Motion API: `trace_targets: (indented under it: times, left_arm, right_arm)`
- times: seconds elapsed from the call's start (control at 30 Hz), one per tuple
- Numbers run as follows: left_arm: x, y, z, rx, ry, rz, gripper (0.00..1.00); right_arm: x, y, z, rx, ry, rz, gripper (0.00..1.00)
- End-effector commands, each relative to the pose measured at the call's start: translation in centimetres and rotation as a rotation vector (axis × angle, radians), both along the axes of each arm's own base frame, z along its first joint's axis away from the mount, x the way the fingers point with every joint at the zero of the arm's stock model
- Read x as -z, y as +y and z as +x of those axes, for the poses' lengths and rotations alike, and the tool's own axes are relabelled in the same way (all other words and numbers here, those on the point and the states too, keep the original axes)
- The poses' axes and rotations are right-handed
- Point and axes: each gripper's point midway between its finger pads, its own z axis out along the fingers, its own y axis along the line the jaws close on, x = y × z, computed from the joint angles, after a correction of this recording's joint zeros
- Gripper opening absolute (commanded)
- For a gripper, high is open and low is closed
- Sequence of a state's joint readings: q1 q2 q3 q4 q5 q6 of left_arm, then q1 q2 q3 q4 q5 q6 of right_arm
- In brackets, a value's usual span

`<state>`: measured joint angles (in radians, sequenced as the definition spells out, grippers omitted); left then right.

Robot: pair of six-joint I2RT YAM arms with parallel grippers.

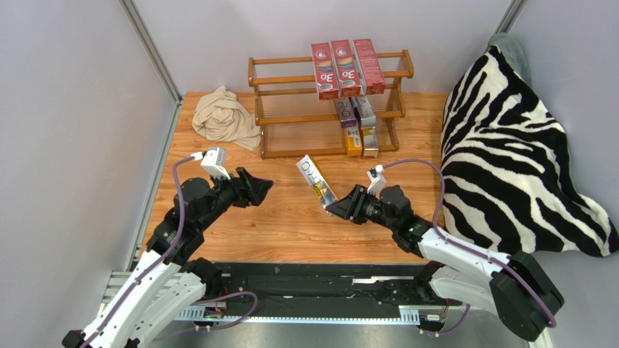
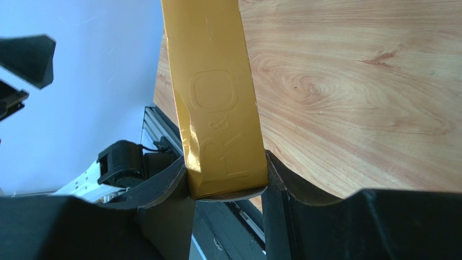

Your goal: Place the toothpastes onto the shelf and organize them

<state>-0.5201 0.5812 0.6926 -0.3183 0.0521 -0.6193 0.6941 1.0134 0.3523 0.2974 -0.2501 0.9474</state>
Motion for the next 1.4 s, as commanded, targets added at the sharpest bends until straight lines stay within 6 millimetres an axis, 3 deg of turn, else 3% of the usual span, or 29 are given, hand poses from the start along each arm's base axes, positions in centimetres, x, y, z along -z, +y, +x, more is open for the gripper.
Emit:
trace_targets:
  times: [0.0, 0.17, 0.2, 0.23, 0.33, 0.53, 0.57, 0.6, 0.67, 0.7, 0.8, 0.83, 0.97, 1.37]
  left_arm:
    - [0.5, 2.0, -1.1, -0.044, -0.006, 0.061, 0.82]
    - [0.1, 2.8, -2.4, -0.042, -0.022, 0.063, 0.82]
    - [0.1, 2.8, -2.5, -0.042, -0.023, 0.065, 0.82]
    - [0.1, 2.9, -2.7, -0.041, -0.025, 0.066, 0.82]
    - [0.4, 3.1, -3.1, -0.042, -0.018, 0.066, 0.82]
    - [1.2, 3.1, -3.4, -0.038, 0.005, 0.049, 0.82]
    - [1.3, 3.1, -3.6, -0.036, 0.007, 0.044, 0.82]
    - [1.3, 3.1, -3.7, -0.035, 0.008, 0.041, 0.82]
    - [1.3, 3.1, -3.9, -0.033, 0.005, 0.034, 0.82]
    - [1.3, 3.1, -3.9, -0.034, 0.006, 0.029, 0.82]
    - [1.2, 3.0, -4.4, -0.021, 0.003, 0.007, 0.82]
    - [1.3, 3.0, -4.4, -0.021, 0.003, 0.005, 0.82]
    - [1.1, 3.3, -5.0, -0.022, -0.002, -0.001, 0.82]
    - [1.5, 3.8, -5.6, -0.03, -0.005, 0.003, 0.82]
  right_arm:
    - [-2.6, 0.3, 2.9, 0.094, -0.076, 0.123, 0.17]
    - [-1.2, 0.3, 5.8, 0.185, -0.027, 0.157, 0.17]
    - [-2.0, 0.5, 6.6, 0.199, -0.029, 0.195, 0.17]
    - [-1.0, 0.4, 7.4, 0.217, -0.005, 0.187, 0.17]
    - [-2.2, 0.7, 9.3, 0.237, -0.013, 0.25, 0.16]
    - [-2.7, 1.0, 13.1, 0.312, -0.025, 0.246, 0.15]
    - [-3.7, 1.2, 13.9, 0.321, -0.036, 0.258, 0.15]
    - [-2.8, 1.3, 14.4, 0.336, -0.007, 0.235, 0.15]
    - [-3.4, 1.4, 15.9, 0.369, 0.001, 0.247, 0.14]
    - [-2.0, 1.5, 16.4, 0.379, 0.033, 0.228, 0.14]
    - [-1.6, 1.8, 18.0, 0.389, 0.09, 0.261, 0.14]
    - [-0.4, 1.9, 18.3, 0.386, 0.115, 0.264, 0.13]
    - [1.0, 1.6, 19.2, 0.405, 0.139, 0.314, 0.13]
    - [0.8, 1.1, 21.2, 0.454, 0.147, 0.367, 0.13]
